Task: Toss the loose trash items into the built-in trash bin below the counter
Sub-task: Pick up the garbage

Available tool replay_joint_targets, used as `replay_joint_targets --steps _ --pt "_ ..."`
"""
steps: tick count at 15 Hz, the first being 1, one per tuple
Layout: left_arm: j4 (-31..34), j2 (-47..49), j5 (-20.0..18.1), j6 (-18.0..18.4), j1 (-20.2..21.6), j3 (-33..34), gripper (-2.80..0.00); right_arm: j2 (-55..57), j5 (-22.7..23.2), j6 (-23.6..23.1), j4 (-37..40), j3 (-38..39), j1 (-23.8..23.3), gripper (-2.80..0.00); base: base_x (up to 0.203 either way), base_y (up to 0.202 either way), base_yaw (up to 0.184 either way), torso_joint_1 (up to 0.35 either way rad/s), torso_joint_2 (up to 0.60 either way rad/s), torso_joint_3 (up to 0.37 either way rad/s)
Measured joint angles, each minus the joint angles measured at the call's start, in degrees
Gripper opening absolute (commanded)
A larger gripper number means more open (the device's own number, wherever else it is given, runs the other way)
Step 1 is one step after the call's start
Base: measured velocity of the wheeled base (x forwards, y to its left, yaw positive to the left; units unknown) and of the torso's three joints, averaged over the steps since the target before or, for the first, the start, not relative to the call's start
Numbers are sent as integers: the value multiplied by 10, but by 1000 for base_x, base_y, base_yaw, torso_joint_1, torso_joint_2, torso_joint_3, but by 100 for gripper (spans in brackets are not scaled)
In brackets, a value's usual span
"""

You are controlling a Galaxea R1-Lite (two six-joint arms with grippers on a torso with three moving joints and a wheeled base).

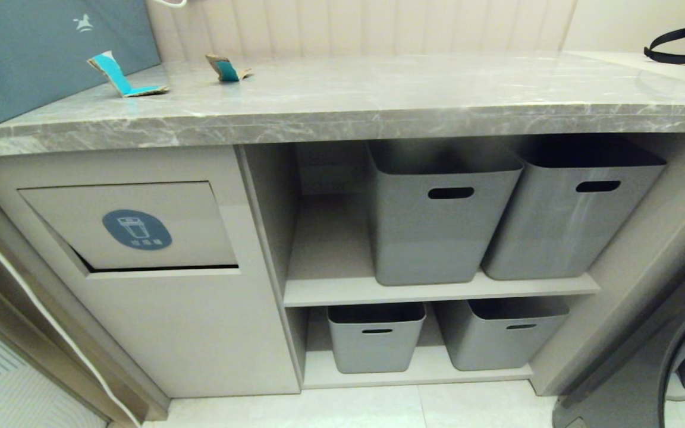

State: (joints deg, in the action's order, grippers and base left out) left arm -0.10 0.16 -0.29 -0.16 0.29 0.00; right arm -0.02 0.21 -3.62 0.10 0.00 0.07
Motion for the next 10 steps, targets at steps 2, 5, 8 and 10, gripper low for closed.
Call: replay_joint_targets --steps 2,5,8,10 --pt "0 0 0 0 0 0 -280 0 1 2 0 0 0 -280 0 0 0 0 0 0" --pt "-1 0 0 -1 0 0 -280 0 0 4 0 0 0 -280 0 0 0 0 0 0" --pt "-1 0 0 -1 0 0 -280 0 2 -2 0 0 0 -280 0 0 0 0 0 0" --pt "-1 0 0 -1 0 0 -280 0 1 0 0 0 0 -280 0 0 0 0 0 0"
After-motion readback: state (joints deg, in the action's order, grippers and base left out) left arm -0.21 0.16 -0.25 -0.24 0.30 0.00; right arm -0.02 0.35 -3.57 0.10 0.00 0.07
